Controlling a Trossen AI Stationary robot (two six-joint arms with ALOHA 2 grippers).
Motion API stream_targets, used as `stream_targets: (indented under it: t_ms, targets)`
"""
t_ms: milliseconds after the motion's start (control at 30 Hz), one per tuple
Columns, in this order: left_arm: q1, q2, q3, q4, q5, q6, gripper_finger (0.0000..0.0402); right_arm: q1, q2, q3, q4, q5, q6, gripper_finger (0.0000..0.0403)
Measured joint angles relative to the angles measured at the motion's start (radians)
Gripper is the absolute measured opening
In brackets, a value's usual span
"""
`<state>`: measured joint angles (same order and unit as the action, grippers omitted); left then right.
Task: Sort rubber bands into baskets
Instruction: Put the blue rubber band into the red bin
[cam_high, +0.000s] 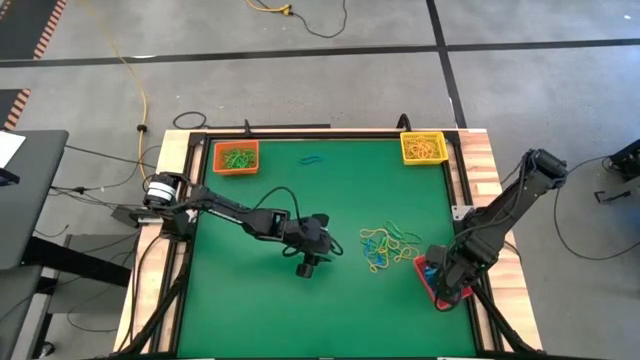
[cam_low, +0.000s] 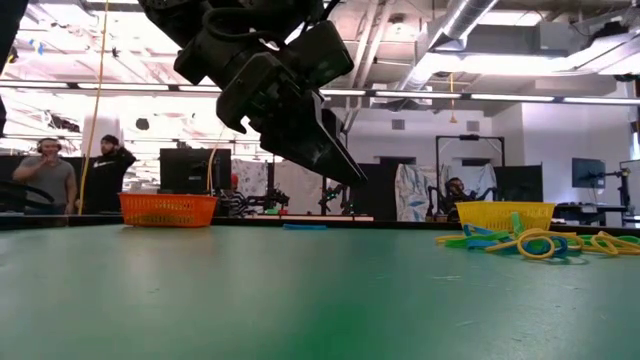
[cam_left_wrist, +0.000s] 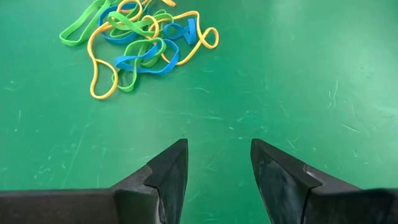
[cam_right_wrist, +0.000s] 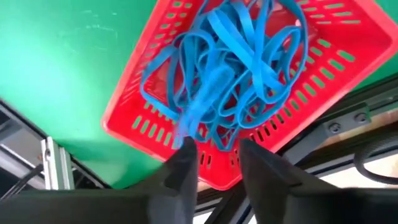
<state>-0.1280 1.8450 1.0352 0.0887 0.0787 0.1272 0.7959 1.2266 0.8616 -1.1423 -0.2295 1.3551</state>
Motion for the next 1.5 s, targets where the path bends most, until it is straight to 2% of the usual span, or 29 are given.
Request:
stream_targets:
  t_ms: [133,267,400,533,700,833,933,1133,1300,1367,1500]
  targets:
    - [0.000,0.000,0.000,0.000,0.000,0.000,0.0165,0.000,0.000,0.000,-0.001,0.023,0.002,0.0192]
    - [0.000,0.000,0.000,0.000,-0.012,0.000,0.0165,0.000,-0.003,0.001,-0.002,0.105,0.002,0.0228]
    - [0.002,0.000,0.000,0.000,-0.076,-0.006,0.0165,-0.001,-0.003,0.027,0.000,0.238,-0.020,0.0235]
    - [0.017,0.000,0.000,0.000,-0.141,0.005,0.0165,-0.014,-0.003,0.059,0.011,0.428,-0.078,0.0229]
    - [0.061,-0.012,0.000,-0.007,-0.171,0.007,0.0165,-0.055,-0.004,0.065,0.114,0.690,-0.256,0.0224]
    - [0.113,-0.063,0.002,-0.057,-0.178,0.006,0.0165,-0.106,0.004,0.066,0.220,0.833,-0.458,0.0224]
    - [0.160,-0.118,0.002,-0.104,-0.225,0.002,0.0165,-0.153,0.016,0.067,0.294,0.915,-0.601,0.0224]
    - [0.279,-0.245,0.002,-0.193,-0.332,0.053,0.0165,-0.260,0.085,0.067,0.399,0.974,-0.808,0.0224]
    - [0.418,-0.293,0.002,-0.228,-0.341,0.095,0.0165,-0.337,0.182,0.067,0.492,0.986,-0.936,0.0223]
    - [0.484,-0.291,0.002,-0.251,-0.297,0.098,0.0165,-0.364,0.226,0.067,0.540,0.991,-0.988,0.0223]
    - [0.609,-0.259,0.003,-0.269,-0.140,0.087,0.0165,-0.415,0.305,0.067,0.647,0.990,-1.071,0.0223]
